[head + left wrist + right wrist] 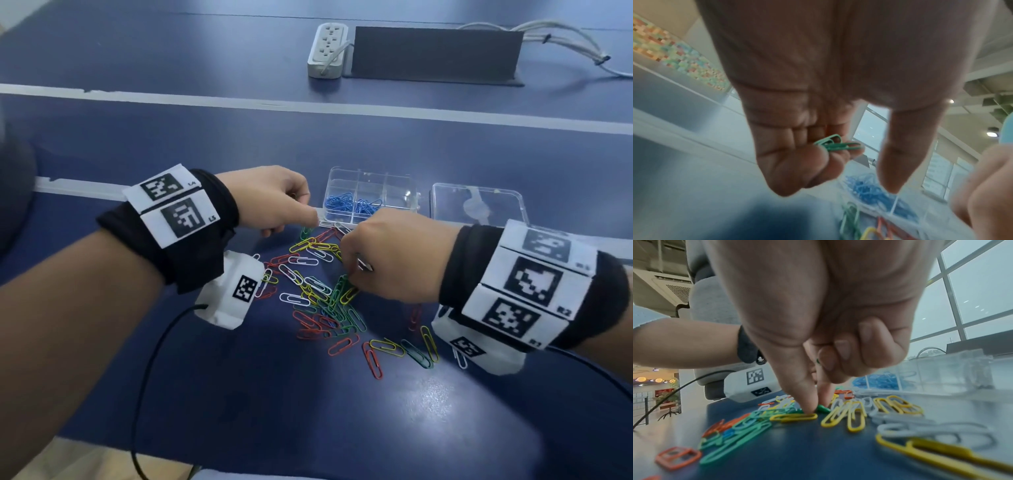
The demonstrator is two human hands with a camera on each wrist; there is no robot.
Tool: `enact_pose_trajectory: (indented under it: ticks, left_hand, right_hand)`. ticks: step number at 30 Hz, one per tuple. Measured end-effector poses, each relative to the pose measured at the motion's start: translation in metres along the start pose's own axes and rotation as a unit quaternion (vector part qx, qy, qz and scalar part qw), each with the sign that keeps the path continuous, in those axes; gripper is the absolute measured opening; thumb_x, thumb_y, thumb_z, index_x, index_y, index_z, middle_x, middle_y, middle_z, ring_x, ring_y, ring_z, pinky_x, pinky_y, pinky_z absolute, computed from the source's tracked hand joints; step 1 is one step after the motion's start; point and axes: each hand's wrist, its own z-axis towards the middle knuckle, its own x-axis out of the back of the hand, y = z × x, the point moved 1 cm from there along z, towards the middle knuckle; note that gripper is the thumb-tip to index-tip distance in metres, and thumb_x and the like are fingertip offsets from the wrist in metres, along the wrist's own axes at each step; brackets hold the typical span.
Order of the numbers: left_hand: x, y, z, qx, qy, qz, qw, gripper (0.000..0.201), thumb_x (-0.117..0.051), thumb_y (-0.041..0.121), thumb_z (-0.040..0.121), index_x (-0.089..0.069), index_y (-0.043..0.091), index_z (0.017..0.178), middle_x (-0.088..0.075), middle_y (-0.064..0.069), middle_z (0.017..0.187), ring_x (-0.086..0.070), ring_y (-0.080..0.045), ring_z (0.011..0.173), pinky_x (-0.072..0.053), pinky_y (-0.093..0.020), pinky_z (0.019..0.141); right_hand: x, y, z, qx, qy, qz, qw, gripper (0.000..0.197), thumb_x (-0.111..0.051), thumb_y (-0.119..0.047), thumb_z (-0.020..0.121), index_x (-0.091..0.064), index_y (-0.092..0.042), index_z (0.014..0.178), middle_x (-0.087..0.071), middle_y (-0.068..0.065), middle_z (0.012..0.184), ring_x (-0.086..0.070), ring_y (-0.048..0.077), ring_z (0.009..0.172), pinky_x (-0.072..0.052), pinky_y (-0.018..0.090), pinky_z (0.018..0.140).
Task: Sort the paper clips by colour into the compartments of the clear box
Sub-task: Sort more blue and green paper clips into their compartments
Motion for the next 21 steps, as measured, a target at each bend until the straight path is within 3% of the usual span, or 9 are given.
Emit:
enact_pose_trajectory:
  ticks: [2,4,7,9,12,17,21]
  left_hand:
    - [-0.002,0.001,0.001,-0.003,0.025,0.062,0.998,0.029,-0.065,0.036,0.079,-0.045,0.02,0.065,-0.049,0.003,0.06,-0.045,-0.015,0.055,-0.035,-0.026,0.055]
    - [-0.004,0.001,0.002,0.005,0.046,0.116,0.992,0.027,-0.064,0.041,0.08,-0.05,0.022,0.066,-0.05,0.006,0.065,-0.046,-0.013,0.064,-0.036,-0.026,0.062]
    - [-0.006,0.003,0.002,0.016,0.048,0.139,0.989,0.024,-0.064,0.046,0.079,-0.061,0.022,0.078,-0.053,0.008,0.068,-0.051,-0.016,0.074,-0.038,-0.026,0.07]
    - [-0.006,0.004,0.002,0.007,0.05,0.154,0.987,0.022,-0.064,0.042,0.08,-0.064,0.021,0.08,-0.053,0.009,0.067,-0.051,-0.016,0.073,-0.039,-0.026,0.069]
    - [-0.006,0.004,0.002,0.0,0.047,0.168,0.985,0.015,-0.063,0.036,0.081,-0.065,0.022,0.075,-0.053,0.01,0.064,-0.048,-0.01,0.064,-0.038,-0.025,0.067]
    - [-0.002,0.005,0.0,-0.001,0.048,0.148,0.988,0.015,-0.058,0.033,0.084,-0.061,0.021,0.074,-0.054,0.01,0.065,-0.052,-0.018,0.072,-0.038,-0.025,0.069]
    - [0.006,0.012,0.002,-0.011,0.043,0.094,0.995,0.021,-0.055,0.03,0.089,-0.065,0.013,0.082,-0.059,0.003,0.064,-0.053,-0.015,0.056,-0.04,-0.023,0.061]
  right_hand:
    - [0.001,0.002,-0.001,-0.009,-0.003,0.0,1.0,0.025,-0.051,-0.028,0.083,-0.068,-0.012,0.092,-0.065,0.012,0.085,-0.06,0.034,0.084,-0.053,0.034,0.076]
    - [0.001,0.003,-0.004,-0.017,-0.005,0.006,1.0,0.027,-0.049,-0.029,0.083,-0.067,-0.009,0.089,-0.065,0.012,0.081,-0.058,0.033,0.081,-0.052,0.034,0.073]
    - [0.004,0.007,-0.008,-0.045,0.004,0.047,0.998,0.026,-0.04,-0.03,0.084,-0.053,-0.013,0.07,-0.052,0.005,0.063,-0.049,0.03,0.071,-0.041,0.032,0.065]
    - [0.009,0.011,-0.009,-0.071,0.008,0.074,0.995,0.03,-0.034,-0.029,0.086,-0.041,-0.013,0.062,-0.042,0.003,0.056,-0.042,0.027,0.064,-0.033,0.029,0.063]
    - [0.016,0.023,-0.008,-0.089,0.021,0.082,0.992,0.035,-0.034,-0.03,0.092,-0.037,-0.014,0.061,-0.04,0.001,0.056,-0.038,0.014,0.056,-0.029,0.028,0.064]
    - [0.034,0.051,-0.002,-0.121,0.033,0.149,0.981,0.034,-0.049,-0.039,0.091,-0.052,-0.019,0.063,-0.055,-0.006,0.058,-0.049,0.01,0.054,-0.039,0.028,0.058]
    - [0.043,0.065,0.01,-0.151,0.06,0.186,0.969,0.028,-0.059,-0.036,0.086,-0.063,-0.017,0.067,-0.06,-0.006,0.054,-0.052,0.004,0.04,-0.043,0.02,0.056]
